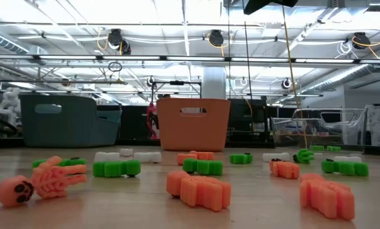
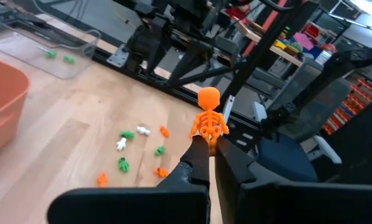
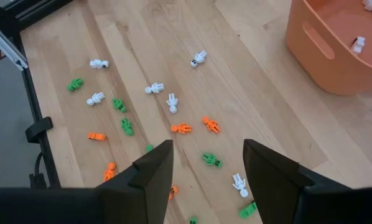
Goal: Sort Halloween decoration
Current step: Put the orange skeleton toy into the blue bin
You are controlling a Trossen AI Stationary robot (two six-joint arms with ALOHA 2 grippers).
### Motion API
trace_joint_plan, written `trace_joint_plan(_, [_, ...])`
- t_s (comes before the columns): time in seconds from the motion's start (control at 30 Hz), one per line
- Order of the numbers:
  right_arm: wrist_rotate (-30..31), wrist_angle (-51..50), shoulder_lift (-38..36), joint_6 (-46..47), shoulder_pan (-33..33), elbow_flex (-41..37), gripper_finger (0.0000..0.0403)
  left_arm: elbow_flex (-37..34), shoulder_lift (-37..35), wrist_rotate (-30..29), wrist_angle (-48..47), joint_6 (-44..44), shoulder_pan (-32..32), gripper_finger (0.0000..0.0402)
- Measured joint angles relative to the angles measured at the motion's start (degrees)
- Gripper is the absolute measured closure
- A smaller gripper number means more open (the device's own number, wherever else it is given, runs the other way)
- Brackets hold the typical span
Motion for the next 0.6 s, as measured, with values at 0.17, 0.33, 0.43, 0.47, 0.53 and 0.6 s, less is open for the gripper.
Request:
trace_joint_plan(0.17, [0.0, 0.0, 0.0, 0.0, 0.0, 0.0, 0.0223, 0.0, 0.0, -1.2, 0.0, 1.1, 0.0, 0.04])
trace_joint_plan(0.33, [-0.1, 0.0, 0.0, -0.2, 0.0, 0.0, 0.0223, 0.0, 0.0, -2.3, -2.4, 1.5, 0.5, 0.04])
trace_joint_plan(0.43, [-0.1, -0.1, 0.0, -0.4, 0.0, 0.0, 0.0223, 1.3, 0.0, -2.0, -8.3, 1.0, 1.9, 0.04])
trace_joint_plan(0.47, [-0.1, -0.1, 0.0, -0.5, 0.0, 0.0, 0.0223, 2.3, 0.0, -1.9, -10.9, 1.0, 2.5, 0.04])
trace_joint_plan(0.53, [-0.1, -0.4, 0.0, -1.1, 0.0, 0.0, 0.0223, 4.9, 0.0, -1.6, -16.5, 1.2, 4.3, 0.04])
trace_joint_plan(0.6, [-0.1, -0.6, 0.0, -1.7, 0.0, 0.0, 0.0223, 7.9, 0.0, -1.6, -23.4, 1.6, 6.7, 0.04])
